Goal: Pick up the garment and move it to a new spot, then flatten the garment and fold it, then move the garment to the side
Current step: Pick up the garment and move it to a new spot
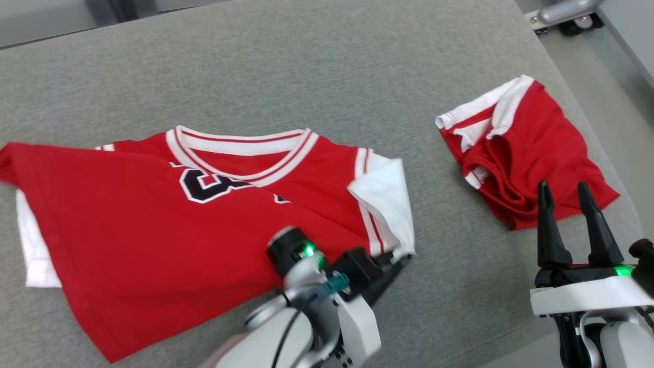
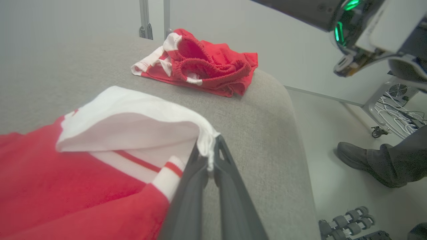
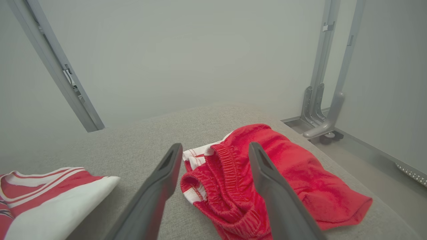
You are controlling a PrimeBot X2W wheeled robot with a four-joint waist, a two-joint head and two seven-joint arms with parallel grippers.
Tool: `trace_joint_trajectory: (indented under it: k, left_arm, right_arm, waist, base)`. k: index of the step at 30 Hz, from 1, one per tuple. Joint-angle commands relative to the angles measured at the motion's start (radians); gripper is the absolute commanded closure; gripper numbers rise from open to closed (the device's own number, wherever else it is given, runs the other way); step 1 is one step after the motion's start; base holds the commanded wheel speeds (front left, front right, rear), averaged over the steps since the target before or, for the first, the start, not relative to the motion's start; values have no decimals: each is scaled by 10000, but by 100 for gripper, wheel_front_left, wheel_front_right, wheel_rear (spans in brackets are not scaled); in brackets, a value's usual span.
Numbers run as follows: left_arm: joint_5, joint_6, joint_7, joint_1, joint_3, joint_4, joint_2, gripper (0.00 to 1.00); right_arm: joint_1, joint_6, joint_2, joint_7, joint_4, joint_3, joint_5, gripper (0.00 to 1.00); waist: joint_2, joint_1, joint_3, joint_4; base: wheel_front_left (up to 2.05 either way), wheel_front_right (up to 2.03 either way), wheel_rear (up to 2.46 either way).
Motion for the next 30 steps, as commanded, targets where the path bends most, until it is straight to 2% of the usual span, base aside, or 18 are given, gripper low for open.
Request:
trace_joint_trajectory:
  k: [1, 2, 6, 11, 21, 25, 30]
  left_arm:
    - [-174, -55, 50, 35, -204, 37, 50, 3]
    - [-280, -54, 37, -25, -386, 43, 109, 0]
    - [-783, -44, 65, -274, -1233, -71, 330, 0]
    - [-1069, 98, -332, -266, -1095, -377, 702, 0]
    - [-1850, 1977, -1604, 231, 1276, -1269, 1489, 0]
    - [-2260, 2910, -2077, 534, 2580, -1605, 1850, 0]
    - [-2504, 3527, -2389, 1120, 3899, -1932, 2274, 0]
  right_arm:
    - [-156, 3, -42, -89, 1, -58, -51, 0]
    - [-189, 3, -40, -101, 4, -78, -93, 0]
    - [-239, 3, -43, -112, -15, -299, -305, 0]
    - [-336, 3, -46, 35, -183, -455, -611, 0]
    - [-197, 3, -51, 481, -648, -682, -1048, 0]
    - [-183, 3, -49, 637, -776, -680, -1270, 0]
    - [-88, 3, -49, 794, -795, -701, -1448, 0]
  waist:
    - [0, 0, -62, 206]
    - [0, 0, -86, 325]
    - [0, 0, -337, 909]
    - [0, 0, -694, 1577]
    - [0, 0, -1262, 2619]
    - [0, 0, -1427, 2838]
    - [0, 0, -1666, 3047]
  base:
    - [0, 0, 0]
    - [0, 0, 0]
    - [0, 0, 0]
    - [0, 0, 0]
    - [0, 0, 0]
    - [0, 0, 0]
    - [0, 0, 0]
